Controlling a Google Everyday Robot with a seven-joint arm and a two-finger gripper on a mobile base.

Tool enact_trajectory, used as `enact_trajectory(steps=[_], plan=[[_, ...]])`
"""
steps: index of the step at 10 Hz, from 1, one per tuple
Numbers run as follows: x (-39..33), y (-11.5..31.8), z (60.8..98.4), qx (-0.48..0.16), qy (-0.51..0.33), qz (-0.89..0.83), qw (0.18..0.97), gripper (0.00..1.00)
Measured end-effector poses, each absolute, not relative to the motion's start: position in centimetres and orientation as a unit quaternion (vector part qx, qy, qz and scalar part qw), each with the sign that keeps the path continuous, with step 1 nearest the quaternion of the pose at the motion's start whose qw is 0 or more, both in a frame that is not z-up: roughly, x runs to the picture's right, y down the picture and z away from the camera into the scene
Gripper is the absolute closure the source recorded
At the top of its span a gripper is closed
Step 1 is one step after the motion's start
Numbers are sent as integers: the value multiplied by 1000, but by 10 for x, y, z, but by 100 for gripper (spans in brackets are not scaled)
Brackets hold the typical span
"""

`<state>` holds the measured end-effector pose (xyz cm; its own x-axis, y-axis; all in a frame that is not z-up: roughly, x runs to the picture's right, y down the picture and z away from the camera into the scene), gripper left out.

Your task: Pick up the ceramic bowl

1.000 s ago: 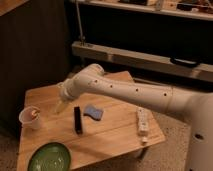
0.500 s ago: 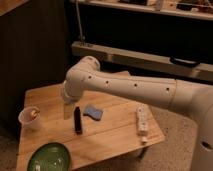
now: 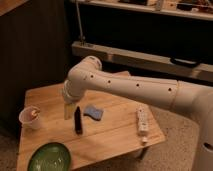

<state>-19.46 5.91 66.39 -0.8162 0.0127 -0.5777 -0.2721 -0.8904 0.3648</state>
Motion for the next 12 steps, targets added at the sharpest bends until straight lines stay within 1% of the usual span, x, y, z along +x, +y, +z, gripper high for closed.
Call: enact_trajectory(steps=[1, 4, 6, 9, 10, 11, 12], plan=[[-194, 60, 662, -295, 211, 928, 81, 20], [-197, 72, 642, -333, 116, 920, 171, 20], [-198, 78, 634, -344, 84, 911, 212, 20], [-196, 77, 629, -352, 85, 906, 218, 20], [-190, 72, 624, -361, 101, 902, 216, 20], [-184, 66, 620, -363, 121, 901, 205, 20], [-184, 60, 616, -359, 144, 907, 165, 20]])
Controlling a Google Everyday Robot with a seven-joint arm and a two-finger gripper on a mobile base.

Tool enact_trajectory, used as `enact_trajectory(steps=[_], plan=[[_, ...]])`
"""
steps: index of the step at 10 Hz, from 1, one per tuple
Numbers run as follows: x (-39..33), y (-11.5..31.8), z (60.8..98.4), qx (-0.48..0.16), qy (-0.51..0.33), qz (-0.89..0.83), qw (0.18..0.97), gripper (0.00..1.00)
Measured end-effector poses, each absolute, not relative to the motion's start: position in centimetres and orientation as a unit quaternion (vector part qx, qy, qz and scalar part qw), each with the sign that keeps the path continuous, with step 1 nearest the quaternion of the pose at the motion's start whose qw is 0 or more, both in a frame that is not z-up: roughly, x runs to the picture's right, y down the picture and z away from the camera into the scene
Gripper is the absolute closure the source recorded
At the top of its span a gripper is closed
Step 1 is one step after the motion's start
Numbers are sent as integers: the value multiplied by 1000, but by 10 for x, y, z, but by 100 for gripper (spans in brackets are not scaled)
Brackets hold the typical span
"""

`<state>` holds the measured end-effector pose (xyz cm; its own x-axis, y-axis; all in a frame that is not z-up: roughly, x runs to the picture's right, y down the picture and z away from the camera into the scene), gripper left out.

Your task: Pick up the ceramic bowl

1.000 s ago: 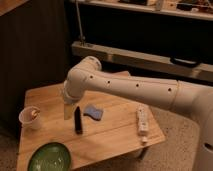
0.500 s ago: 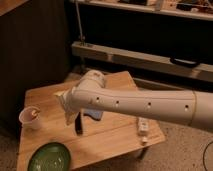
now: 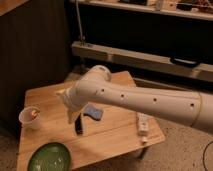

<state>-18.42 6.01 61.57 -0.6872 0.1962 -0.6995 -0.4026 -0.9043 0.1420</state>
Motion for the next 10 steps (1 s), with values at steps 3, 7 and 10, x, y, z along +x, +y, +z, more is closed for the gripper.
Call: enact_trajectory(steps=[3, 7, 10], plan=[[-178, 59, 626, -351, 185, 918, 4, 20], [-156, 83, 642, -277, 181, 908, -256, 20], [-137, 107, 645, -260, 179, 876, -365, 20]])
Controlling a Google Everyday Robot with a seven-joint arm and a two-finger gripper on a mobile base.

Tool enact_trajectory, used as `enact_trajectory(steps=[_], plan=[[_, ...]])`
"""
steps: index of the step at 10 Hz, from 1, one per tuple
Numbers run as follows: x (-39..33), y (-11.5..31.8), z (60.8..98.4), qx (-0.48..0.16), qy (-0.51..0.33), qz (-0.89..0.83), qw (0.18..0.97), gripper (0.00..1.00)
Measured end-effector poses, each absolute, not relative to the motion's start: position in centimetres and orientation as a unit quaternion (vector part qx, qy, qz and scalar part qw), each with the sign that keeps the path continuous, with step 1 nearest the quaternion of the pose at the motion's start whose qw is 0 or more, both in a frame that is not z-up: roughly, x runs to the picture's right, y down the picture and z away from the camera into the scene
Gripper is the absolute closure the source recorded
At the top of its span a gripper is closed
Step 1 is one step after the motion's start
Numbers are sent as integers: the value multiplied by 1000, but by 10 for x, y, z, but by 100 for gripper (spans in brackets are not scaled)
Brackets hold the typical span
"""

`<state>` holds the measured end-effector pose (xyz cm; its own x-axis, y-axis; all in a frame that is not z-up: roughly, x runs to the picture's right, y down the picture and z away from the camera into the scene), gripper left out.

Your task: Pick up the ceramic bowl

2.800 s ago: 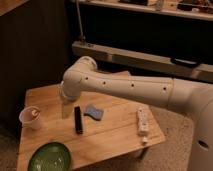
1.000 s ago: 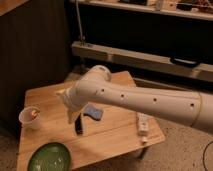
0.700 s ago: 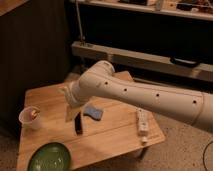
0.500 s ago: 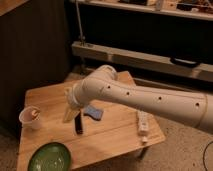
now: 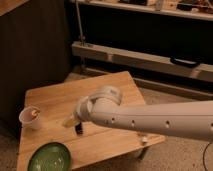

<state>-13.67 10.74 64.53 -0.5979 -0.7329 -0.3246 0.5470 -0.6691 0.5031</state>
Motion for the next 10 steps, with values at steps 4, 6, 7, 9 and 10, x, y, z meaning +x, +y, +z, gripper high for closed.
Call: enact_trajectory(steps=[4, 6, 7, 9, 10], plan=[[-138, 77, 649, 257, -242, -848, 395, 20], [-145, 49, 656, 262, -329, -811, 408, 20], [-151, 40, 658, 255, -377, -797, 397, 20], [-158, 35, 653, 184, -427, -816, 344, 20], [-164, 36, 648, 121, -426, -844, 303, 20]])
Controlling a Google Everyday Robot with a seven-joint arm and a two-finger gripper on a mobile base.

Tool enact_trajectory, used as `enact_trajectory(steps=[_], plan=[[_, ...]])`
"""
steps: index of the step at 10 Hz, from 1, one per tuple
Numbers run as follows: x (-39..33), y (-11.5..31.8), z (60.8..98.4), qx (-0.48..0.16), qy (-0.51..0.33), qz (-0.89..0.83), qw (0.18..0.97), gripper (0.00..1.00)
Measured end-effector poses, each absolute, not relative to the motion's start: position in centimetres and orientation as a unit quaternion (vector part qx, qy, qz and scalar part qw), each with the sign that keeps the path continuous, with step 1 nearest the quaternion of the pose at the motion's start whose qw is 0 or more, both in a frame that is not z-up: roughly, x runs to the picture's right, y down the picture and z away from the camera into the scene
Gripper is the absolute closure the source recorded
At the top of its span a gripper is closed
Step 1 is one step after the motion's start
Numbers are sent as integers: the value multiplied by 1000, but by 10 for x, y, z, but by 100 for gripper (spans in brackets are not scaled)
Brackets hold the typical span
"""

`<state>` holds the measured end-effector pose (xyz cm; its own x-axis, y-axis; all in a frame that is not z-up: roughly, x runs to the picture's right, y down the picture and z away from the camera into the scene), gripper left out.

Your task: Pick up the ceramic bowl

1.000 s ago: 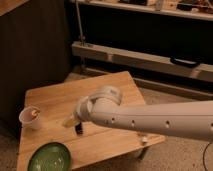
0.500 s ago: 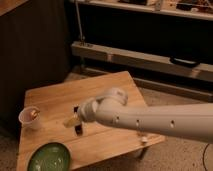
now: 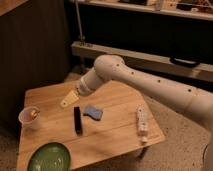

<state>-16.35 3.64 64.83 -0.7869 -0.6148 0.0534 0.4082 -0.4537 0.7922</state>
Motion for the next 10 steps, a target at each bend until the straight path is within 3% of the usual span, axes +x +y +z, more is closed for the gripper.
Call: enact_trajectory(steps=[3, 5, 8, 10], plan=[[-171, 51, 632, -36, -388, -896, 211, 20], [-178, 80, 628, -79, -398, -894, 190, 20], [-188, 123, 631, -32, -457, -861, 223, 20], [-195, 157, 632, 61, -482, -817, 310, 20]])
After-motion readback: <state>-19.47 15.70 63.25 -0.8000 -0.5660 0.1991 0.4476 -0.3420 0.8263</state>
